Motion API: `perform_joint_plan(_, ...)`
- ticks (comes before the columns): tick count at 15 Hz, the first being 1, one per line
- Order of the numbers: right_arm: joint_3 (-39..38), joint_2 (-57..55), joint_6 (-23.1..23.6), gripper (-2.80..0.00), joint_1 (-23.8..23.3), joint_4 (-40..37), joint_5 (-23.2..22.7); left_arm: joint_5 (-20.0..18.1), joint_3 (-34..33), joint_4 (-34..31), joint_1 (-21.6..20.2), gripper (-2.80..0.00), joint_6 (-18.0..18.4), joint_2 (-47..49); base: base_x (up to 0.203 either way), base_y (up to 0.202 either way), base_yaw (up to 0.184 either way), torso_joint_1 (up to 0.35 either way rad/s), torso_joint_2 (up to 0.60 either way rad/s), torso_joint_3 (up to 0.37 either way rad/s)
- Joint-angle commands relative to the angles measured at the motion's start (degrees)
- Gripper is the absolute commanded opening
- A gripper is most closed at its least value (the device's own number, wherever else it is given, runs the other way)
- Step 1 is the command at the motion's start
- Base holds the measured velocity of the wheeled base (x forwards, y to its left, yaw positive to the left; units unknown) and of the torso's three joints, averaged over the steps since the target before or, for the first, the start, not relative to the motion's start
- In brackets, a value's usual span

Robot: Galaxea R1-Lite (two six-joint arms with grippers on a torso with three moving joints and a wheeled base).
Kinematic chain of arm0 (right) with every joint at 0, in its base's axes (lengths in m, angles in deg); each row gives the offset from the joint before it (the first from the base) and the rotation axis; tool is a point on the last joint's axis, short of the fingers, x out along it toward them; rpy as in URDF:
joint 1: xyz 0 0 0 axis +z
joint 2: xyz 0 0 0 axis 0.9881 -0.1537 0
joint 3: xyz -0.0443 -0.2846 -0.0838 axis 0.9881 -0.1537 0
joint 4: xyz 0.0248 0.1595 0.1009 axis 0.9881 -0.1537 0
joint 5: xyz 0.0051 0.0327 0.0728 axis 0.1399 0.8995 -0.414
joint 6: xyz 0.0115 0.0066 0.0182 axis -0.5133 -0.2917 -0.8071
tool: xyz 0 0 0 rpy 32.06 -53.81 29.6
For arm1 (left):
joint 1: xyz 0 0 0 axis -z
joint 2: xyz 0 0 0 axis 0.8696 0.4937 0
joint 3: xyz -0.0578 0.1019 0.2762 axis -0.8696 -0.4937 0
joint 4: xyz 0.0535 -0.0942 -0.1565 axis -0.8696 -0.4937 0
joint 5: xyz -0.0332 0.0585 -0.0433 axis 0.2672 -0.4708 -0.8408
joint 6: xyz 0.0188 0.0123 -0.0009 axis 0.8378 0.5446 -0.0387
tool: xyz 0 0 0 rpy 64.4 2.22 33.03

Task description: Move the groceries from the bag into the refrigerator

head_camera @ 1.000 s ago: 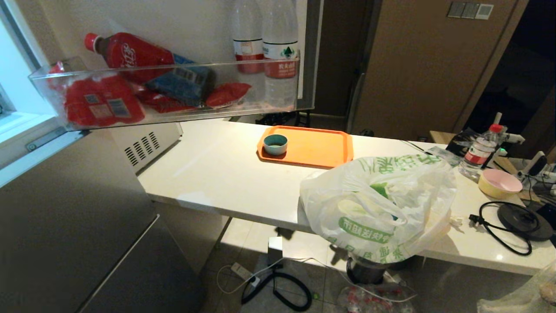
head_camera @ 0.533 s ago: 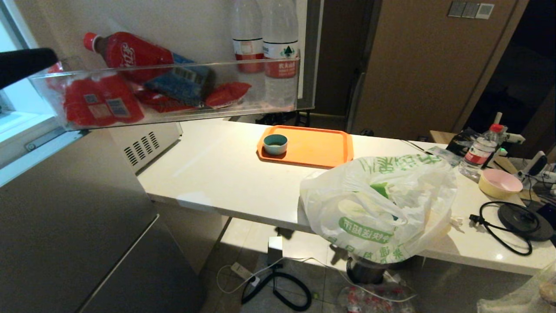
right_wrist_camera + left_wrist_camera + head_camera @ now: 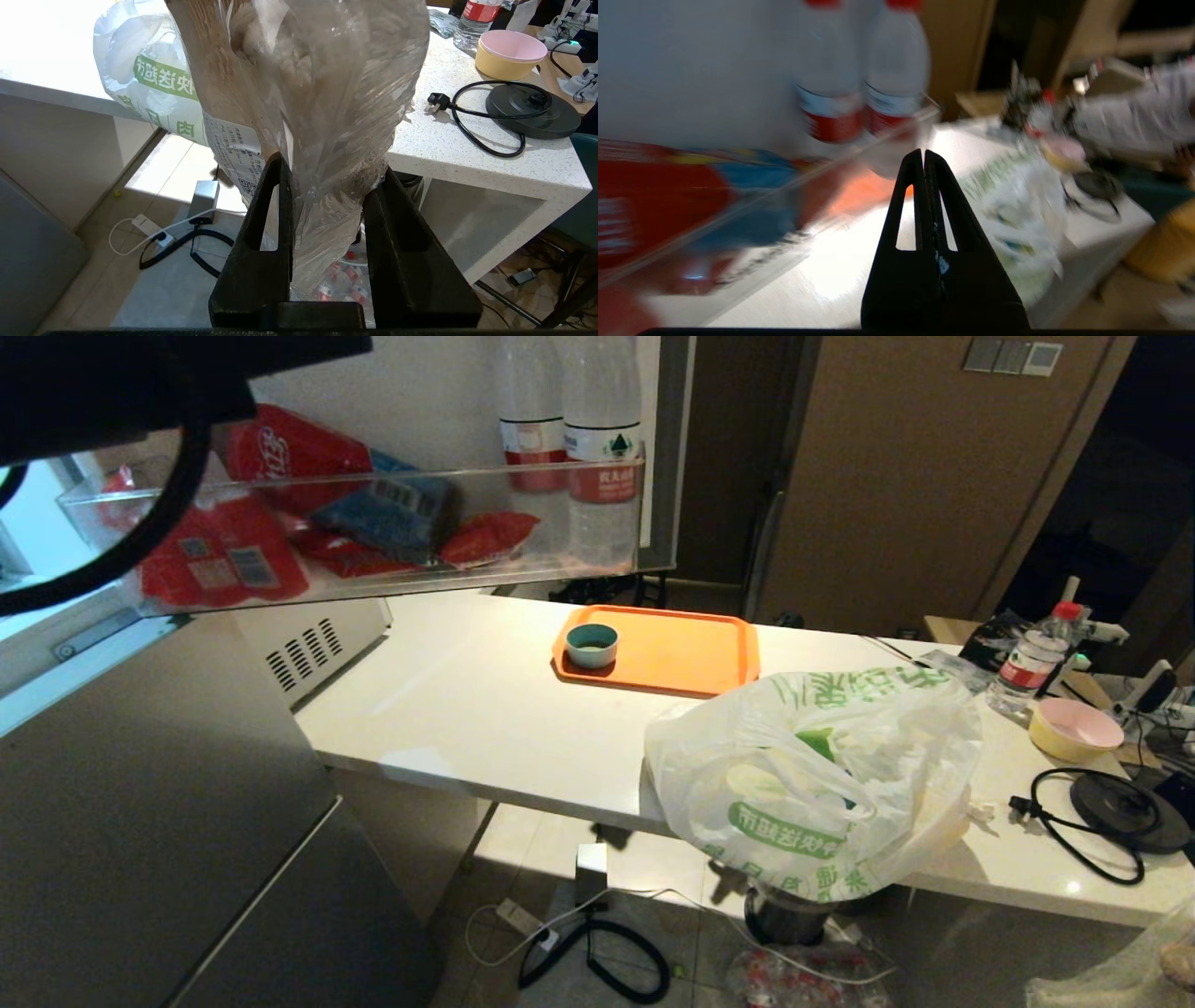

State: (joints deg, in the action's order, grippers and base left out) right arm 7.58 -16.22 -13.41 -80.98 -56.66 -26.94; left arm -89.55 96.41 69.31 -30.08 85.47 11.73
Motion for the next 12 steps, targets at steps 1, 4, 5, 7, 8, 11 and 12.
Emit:
perform_joint_plan(1, 0.0, -0.1, 0.0, -2.8, 0.0, 0.1, -0.1, 3.5, 5.1, -5.4, 3.8, -2.8, 0.0, 6.0, 0.0, 0.0, 0.0, 0.0, 0.0, 0.0)
perform_joint_plan(4, 0.0, -0.1, -0.1, -2.8, 0.0, 0.0, 0.0, 8.6, 7.8, -5.4, 6.8, -2.8, -0.2, 9.5, 0.0, 0.0, 0.0, 0.0, 0.0, 0.0)
perform_joint_plan(5, 0.0, -0.1, -0.1, -2.8, 0.0, 0.0, 0.0, 10.5, 8.9, -5.0, 8.0, -2.8, -0.3, 10.9, 0.0, 0.0, 0.0, 0.0, 0.0, 0.0)
perform_joint_plan(7, 0.0, -0.1, -0.2, -2.8, 0.0, 0.0, 0.0, 14.9, 11.8, -2.5, 11.0, -2.8, -0.5, 14.5, 0.0, 0.0, 0.0, 0.0, 0.0, 0.0)
perform_joint_plan(8, 0.0, -0.1, -0.2, -2.8, 0.1, 0.0, 0.0, 16.8, 13.6, -1.3, 11.9, -2.8, -0.5, 15.9, 0.0, 0.0, 0.0, 0.0, 0.0, 0.0)
perform_joint_plan(11, 0.0, -0.1, -0.4, -2.8, 0.0, 0.0, 0.0, 21.7, 16.5, -0.9, 13.2, -2.8, -0.6, 18.2, 0.0, 0.0, 0.0, 0.0, 0.0, 0.0)
perform_joint_plan(12, 0.0, -0.1, -0.4, -2.8, 0.0, 0.0, 0.0, 23.7, 17.3, -0.8, 13.3, -2.8, -0.6, 19.0, 0.0, 0.0, 0.0, 0.0, 0.0, 0.0)
